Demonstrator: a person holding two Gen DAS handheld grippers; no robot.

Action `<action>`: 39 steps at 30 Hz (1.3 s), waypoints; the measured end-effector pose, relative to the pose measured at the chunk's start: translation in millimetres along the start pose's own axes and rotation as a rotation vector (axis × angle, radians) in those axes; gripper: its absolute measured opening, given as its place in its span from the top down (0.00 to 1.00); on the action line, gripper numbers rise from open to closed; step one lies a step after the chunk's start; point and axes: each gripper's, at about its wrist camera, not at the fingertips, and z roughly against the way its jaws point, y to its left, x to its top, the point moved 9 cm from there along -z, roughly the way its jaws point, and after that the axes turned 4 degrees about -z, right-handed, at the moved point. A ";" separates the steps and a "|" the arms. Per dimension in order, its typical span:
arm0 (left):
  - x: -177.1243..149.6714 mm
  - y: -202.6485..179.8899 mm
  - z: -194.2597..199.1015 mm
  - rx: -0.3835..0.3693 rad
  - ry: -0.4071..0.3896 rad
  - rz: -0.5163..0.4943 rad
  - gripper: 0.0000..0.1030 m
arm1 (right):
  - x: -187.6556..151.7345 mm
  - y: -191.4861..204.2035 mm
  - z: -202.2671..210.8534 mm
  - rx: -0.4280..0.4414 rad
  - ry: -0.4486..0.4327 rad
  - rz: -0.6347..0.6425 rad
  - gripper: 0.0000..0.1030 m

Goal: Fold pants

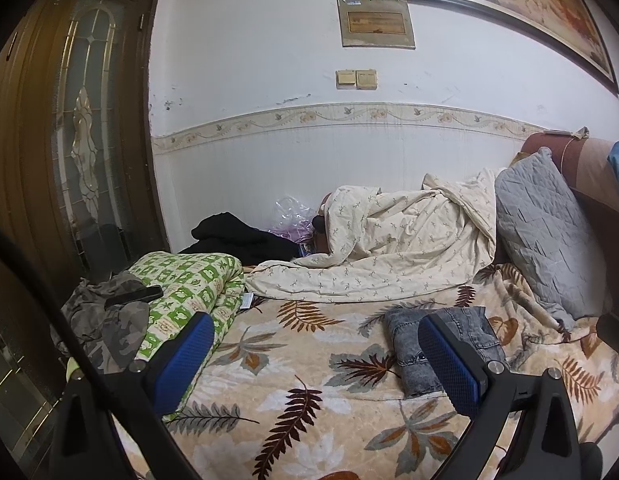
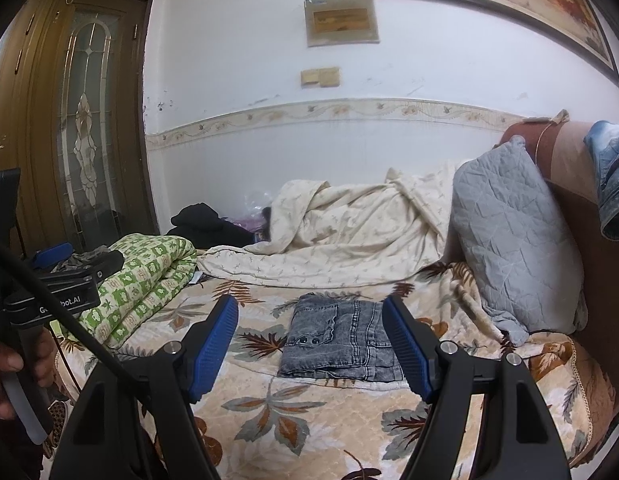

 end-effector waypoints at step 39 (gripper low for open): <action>-151.0 -138.9 -331.0 -0.457 0.720 0.236 0.01 | -131.7 -206.4 -310.5 0.053 0.531 -0.487 0.27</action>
